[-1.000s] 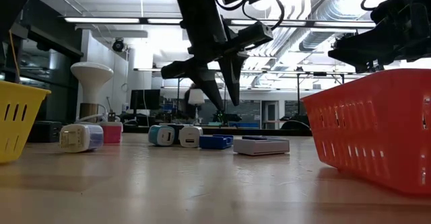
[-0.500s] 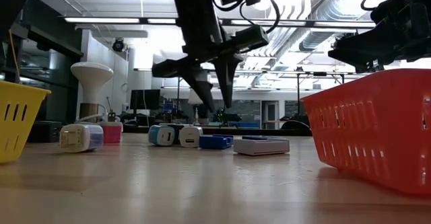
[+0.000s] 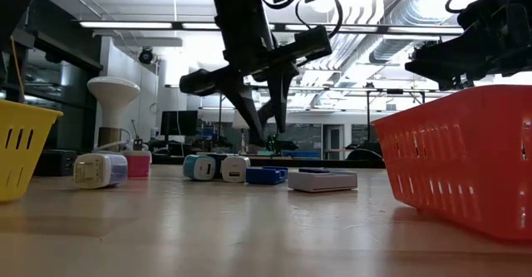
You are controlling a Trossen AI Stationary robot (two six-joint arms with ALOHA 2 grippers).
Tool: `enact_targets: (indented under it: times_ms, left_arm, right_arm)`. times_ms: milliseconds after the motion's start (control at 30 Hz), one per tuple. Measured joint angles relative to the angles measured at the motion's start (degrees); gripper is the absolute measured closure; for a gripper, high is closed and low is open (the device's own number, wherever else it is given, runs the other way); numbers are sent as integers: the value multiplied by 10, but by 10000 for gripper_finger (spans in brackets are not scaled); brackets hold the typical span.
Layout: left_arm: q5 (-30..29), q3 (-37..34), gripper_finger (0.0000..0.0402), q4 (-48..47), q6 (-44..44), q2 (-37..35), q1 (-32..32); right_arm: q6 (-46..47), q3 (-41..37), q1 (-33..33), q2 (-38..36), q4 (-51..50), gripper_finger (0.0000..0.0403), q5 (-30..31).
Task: Pick & Place Office items
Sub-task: Put the blue digital clock into the yellow bin
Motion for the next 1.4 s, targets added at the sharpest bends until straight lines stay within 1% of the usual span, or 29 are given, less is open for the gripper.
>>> enact_targets:
  times_ms: [133,367,467,667,1400]
  left_arm:
    - [-8,0,274,-8,-1,0,0]
    - [-11,-1,234,-8,10,10,4]
    - [3,0,222,4,23,18,14]
    - [40,0,220,13,39,29,34]
    - [41,0,220,6,45,49,43]
  right_arm:
    - [0,0,0,0,0,208,0]
    - [0,0,0,0,0,208,0]
    - [0,0,0,0,0,208,0]
    - [0,0,0,0,0,208,0]
    - [0,0,0,0,1,208,0]
